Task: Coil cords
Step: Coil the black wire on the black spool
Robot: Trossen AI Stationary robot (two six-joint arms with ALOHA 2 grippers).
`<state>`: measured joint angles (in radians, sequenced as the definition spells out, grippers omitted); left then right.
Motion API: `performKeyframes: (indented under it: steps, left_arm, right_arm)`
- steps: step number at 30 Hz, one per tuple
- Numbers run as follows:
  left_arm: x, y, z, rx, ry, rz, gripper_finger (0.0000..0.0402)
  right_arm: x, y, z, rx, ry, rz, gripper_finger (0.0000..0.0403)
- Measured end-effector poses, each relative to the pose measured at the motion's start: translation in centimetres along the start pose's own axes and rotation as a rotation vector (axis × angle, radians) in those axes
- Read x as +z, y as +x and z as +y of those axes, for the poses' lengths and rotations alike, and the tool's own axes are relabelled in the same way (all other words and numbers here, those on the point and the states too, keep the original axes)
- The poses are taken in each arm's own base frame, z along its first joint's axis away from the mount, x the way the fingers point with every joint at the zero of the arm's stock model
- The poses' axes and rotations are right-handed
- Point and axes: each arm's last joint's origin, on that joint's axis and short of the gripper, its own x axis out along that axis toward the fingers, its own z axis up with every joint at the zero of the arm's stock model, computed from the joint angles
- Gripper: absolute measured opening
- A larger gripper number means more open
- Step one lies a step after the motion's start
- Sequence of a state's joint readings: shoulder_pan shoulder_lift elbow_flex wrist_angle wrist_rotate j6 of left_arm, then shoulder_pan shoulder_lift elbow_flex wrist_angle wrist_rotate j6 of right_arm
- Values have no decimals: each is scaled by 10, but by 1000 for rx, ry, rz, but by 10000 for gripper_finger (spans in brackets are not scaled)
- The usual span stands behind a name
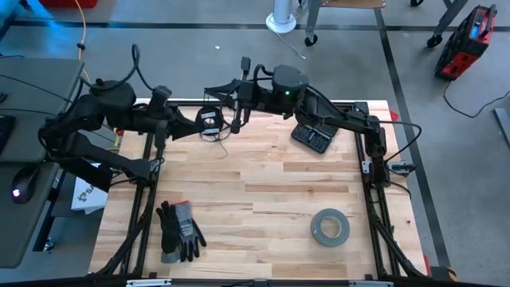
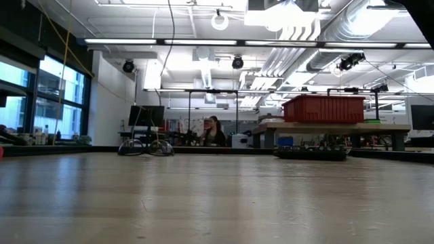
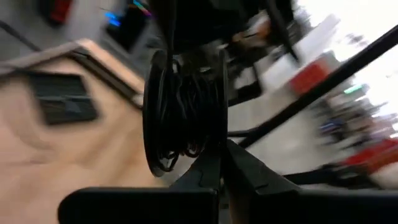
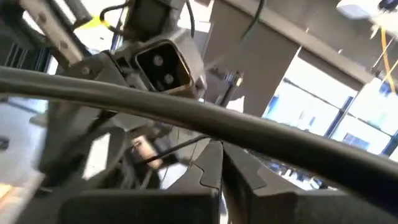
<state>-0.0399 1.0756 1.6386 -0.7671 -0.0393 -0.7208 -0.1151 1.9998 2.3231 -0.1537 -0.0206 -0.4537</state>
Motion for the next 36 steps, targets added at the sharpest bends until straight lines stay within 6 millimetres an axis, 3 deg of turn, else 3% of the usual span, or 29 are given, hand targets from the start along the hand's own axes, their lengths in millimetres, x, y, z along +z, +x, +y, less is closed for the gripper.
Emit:
performKeyframes:
  steps: [15,29,36]
  left_arm:
    - [6,-3,11,415,650,-141,0]
    - [7,-4,-5,357,941,-181,0]
    - [5,-12,-10,307,934,-200,1]
  right_arm:
    - [10,-25,-12,22,69,126,0]
    - [11,-28,-9,1,222,167,2]
    - [18,-38,-13,4,296,195,78]
